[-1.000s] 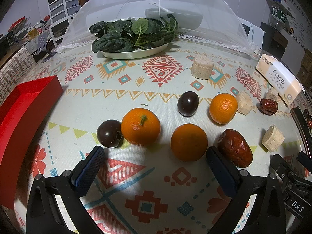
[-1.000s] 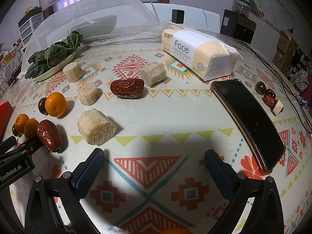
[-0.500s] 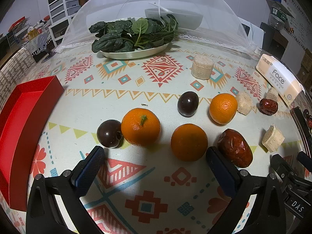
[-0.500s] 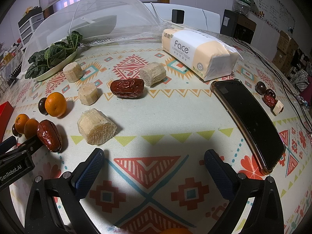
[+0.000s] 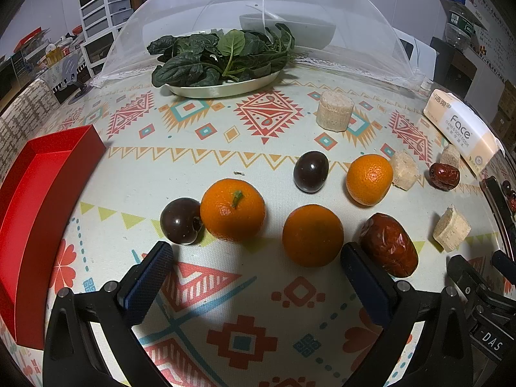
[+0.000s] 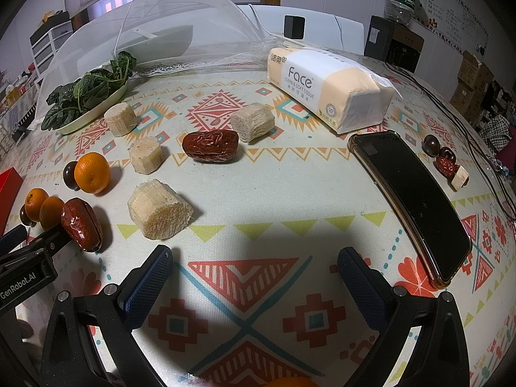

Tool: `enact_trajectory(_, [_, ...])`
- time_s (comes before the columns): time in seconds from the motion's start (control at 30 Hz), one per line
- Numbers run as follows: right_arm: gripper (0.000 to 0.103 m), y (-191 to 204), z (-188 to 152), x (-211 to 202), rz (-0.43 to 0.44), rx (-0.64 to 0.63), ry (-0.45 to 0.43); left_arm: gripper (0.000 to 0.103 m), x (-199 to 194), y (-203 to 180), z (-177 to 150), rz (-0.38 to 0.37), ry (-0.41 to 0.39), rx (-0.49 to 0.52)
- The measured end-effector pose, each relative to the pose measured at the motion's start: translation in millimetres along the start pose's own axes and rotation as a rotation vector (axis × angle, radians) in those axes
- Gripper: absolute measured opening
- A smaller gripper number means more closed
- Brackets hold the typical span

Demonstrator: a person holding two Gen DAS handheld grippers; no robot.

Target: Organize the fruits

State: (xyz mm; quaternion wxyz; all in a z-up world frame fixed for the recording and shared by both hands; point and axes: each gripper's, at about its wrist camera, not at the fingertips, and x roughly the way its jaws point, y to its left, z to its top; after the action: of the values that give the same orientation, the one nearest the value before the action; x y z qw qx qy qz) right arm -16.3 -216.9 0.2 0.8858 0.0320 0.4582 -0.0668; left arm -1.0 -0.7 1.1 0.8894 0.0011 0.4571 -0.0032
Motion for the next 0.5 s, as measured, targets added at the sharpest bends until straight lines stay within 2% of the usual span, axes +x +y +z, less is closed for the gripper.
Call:
enact_trajectory(0.17, [0.103,-3,-2,-3,0.026,-0.017,0.005,0.103,-2,2,-2,-0.029,0.042,0.044])
enact_trajectory(0.37, [0.103,-3,6,0,0.032,-0.039,0.078,0.103,-2,3,-3,-0.07,0.069,0.094])
enact_trajectory(0.43, [0.103,-1,6,1,0.024,-0.034,0.083,0.098,-10,11,-5,-0.125,0.067,0.073])
enact_trajectory(0.5, [0.103,-1,4,0,0.022,-0.031,0.073,0.096,-26,24,-6,-0.164,0.032,0.04])
